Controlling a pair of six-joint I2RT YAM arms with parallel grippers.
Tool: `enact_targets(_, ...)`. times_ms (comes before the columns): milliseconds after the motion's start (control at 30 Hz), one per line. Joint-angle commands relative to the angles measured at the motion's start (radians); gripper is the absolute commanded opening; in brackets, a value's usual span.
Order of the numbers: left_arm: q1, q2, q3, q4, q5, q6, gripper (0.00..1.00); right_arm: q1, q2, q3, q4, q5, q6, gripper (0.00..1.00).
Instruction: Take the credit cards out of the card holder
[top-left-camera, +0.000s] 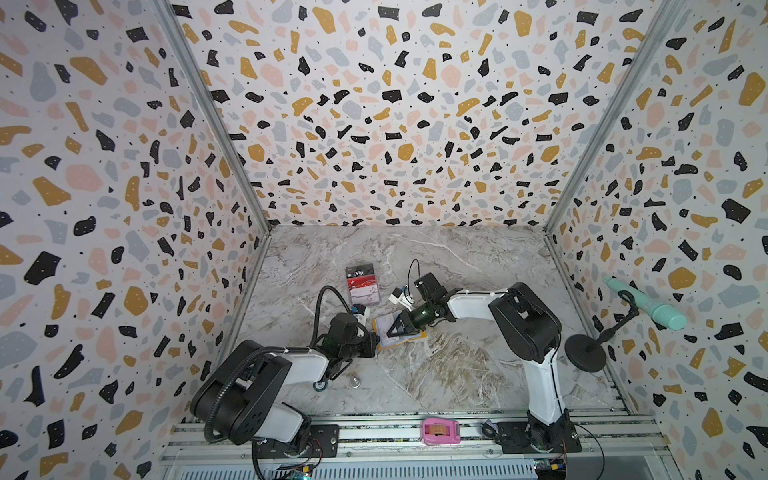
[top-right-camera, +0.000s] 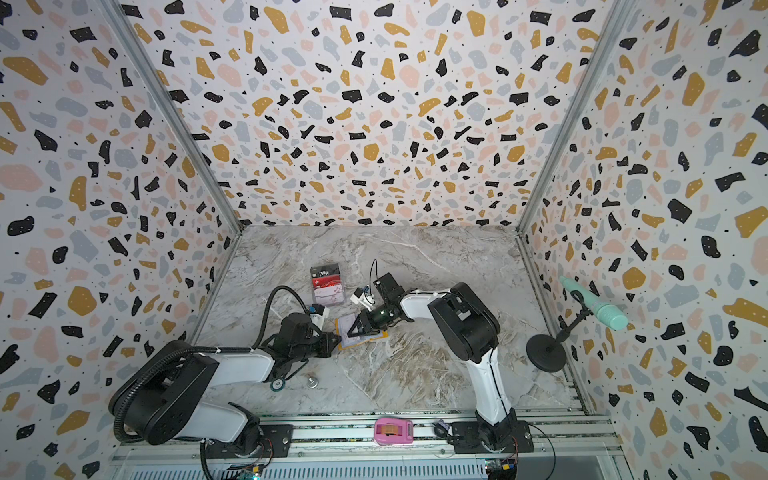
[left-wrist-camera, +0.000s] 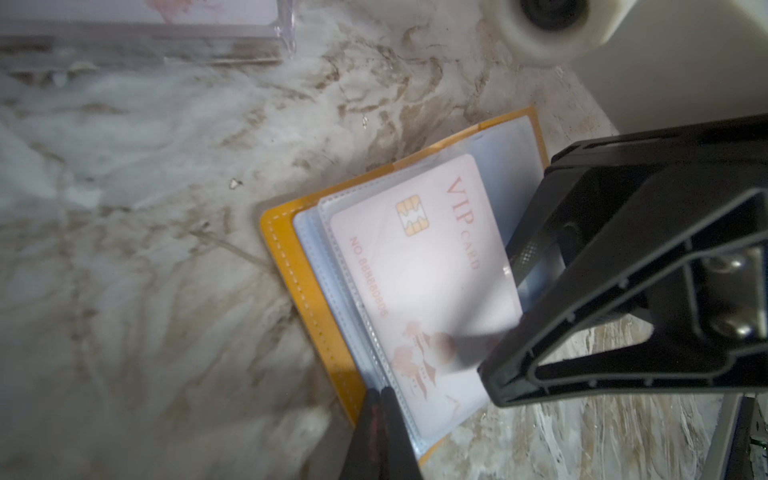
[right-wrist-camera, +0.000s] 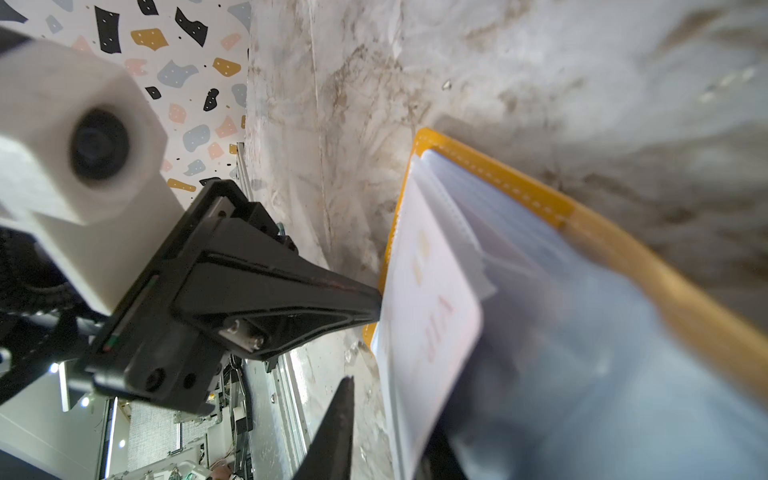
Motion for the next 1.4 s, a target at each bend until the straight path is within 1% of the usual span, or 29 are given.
enact_targets(0, -0.009, 0.039, -0.017, -0.139, -0.04, 0.021, 0.0, 0.012, -0.011, 0.022, 0.036, -0.019, 0.021, 0.24)
enact_targets(367, -0.009, 0.042, -0.014, -0.142, -0.044, 0.018, 0.0, -0.02, -0.089, -0.085, 0.169, -0.061, 0.055, 0.23)
enact_targets(700, -0.01, 0.048, -0.011, -0.145, -0.046, 0.019, 0.0, -0.058, -0.149, -0.158, 0.222, -0.073, 0.071, 0.23)
enact_targets(933, -0.012, 0.051, -0.008, -0.148, -0.047, 0.019, 0.0, -0.077, -0.164, -0.189, 0.236, -0.069, 0.075, 0.22)
enact_targets(1133, -0.015, 0.047, -0.008, -0.148, -0.045, 0.024, 0.0, -0.089, -0.17, -0.204, 0.233, -0.054, 0.077, 0.2)
enact_targets(1367, -0.029, 0.024, -0.011, -0.142, -0.051, 0.033, 0.0, -0.112, -0.187, -0.232, 0.248, -0.038, 0.09, 0.13)
